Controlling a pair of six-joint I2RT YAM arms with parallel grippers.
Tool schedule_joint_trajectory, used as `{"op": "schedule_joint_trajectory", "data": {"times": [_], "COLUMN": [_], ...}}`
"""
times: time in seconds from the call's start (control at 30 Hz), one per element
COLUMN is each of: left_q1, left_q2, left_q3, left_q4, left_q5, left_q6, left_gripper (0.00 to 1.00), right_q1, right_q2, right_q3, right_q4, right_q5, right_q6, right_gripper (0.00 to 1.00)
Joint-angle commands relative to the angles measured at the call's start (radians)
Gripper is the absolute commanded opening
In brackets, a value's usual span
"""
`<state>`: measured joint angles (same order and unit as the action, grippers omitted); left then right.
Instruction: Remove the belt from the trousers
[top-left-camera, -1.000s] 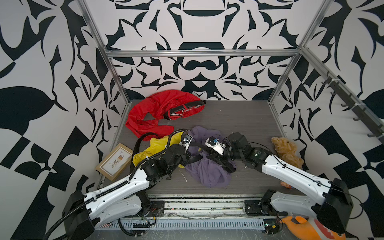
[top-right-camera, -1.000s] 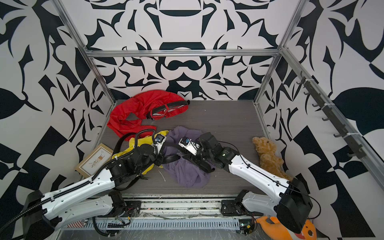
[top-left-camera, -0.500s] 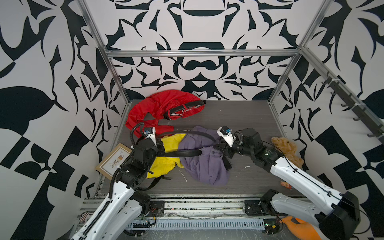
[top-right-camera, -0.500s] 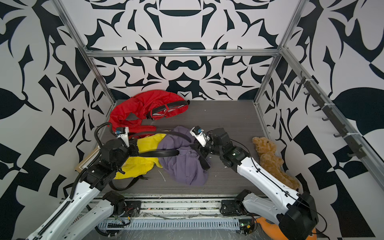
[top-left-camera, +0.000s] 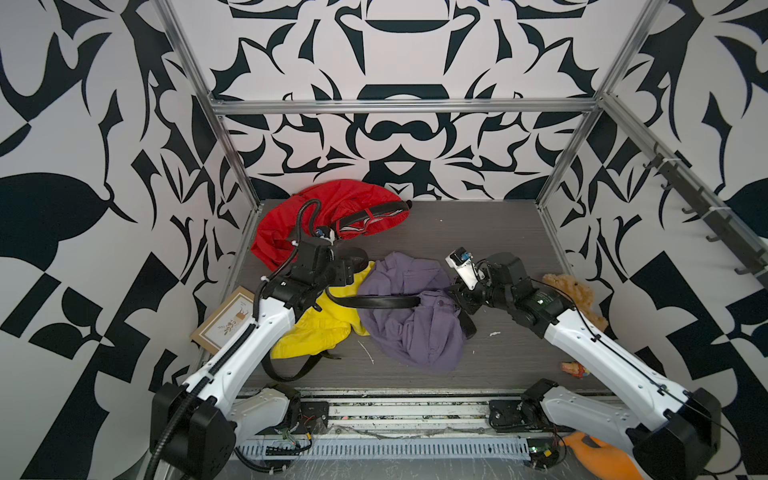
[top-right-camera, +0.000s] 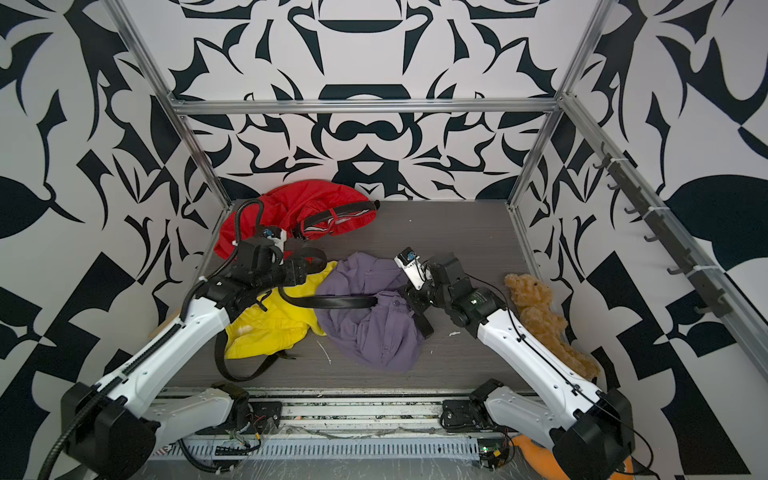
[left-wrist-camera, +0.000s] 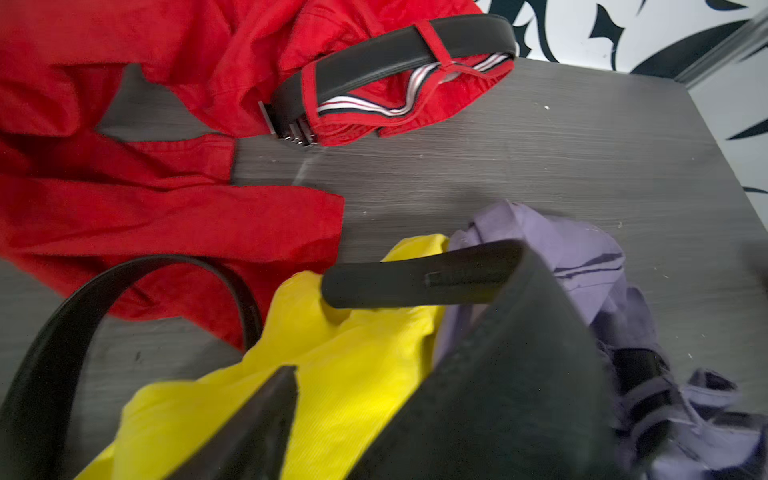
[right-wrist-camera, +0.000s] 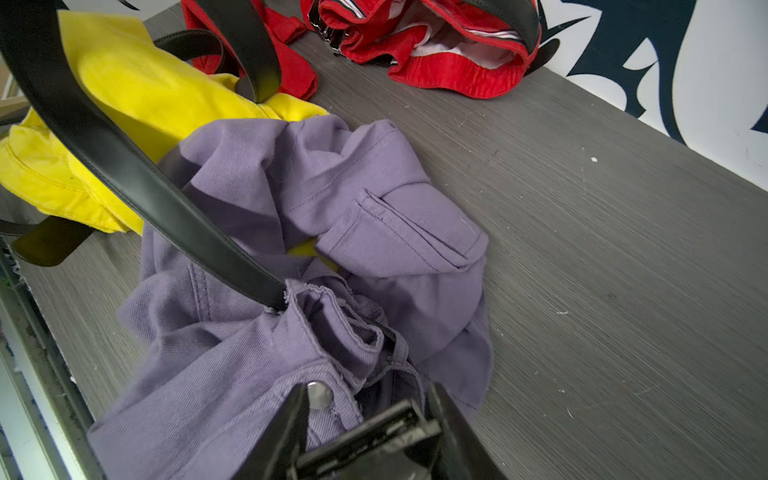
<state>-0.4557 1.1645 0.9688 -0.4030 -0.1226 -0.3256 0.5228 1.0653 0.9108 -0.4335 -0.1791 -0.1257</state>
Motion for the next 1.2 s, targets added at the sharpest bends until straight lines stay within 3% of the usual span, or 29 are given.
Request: {"op": "schedule_joint_trajectory", "data": {"times": [0.0,0.2,0.3,0.4,0.67,0.77,0.83,0.93,1.0,1.17], "left_q1": [-0.088,-0.309,-0.461,-0.553,-0.643,-0.641,-0.641,-0.64,-0.641,-0.653], "left_q2": [-0.071,-0.093,-0.041,0.046,0.312,0.361,0.391,0.45,0.494,0.568], "left_q3": [0.074,0.132,0.089,0.073,0.056,0.006,-0.019,-0.016,0.005,0.024], "left_q4": [-0.068,-0.062,0.07,0.196,0.509,0.581,0.617,0.642,0.645,0.642], "left_q5": [0.025,-0.014,-0.007,0.014,0.072,0.03,0.006,0.045,0.083,0.134], "left_q6": [0.044,0.008,-0.035,-0.074,-0.142,-0.167,-0.173,-0.182,-0.185,-0.192], "left_gripper": [0.99,0.99,0.99,0.99,0.99,0.72,0.46,0.15,0.0,0.0], "right_q1": [-0.007,-0.031,-0.039,-0.043,-0.052,-0.055,-0.058,-0.062,-0.065,-0.074], "right_q2": [0.017,0.03,0.036,0.045,0.046,0.032,0.027,0.028,0.033,0.072], "right_q3": [0.128,0.206,0.241,0.277,0.331,0.333,0.338,0.359,0.389,0.519], "right_q4": [-0.045,-0.064,-0.065,-0.076,-0.112,-0.115,-0.121,-0.134,-0.14,-0.157], "right_q5": [0.051,0.066,0.064,0.06,0.052,0.043,0.041,0.03,0.022,0.017], "right_q6": [0.022,0.08,0.097,0.108,0.135,0.148,0.154,0.156,0.154,0.139], "right_gripper": [0.0,0.0,0.0,0.0,0.0,0.0,0.0,0.0,0.0,0.0]}}
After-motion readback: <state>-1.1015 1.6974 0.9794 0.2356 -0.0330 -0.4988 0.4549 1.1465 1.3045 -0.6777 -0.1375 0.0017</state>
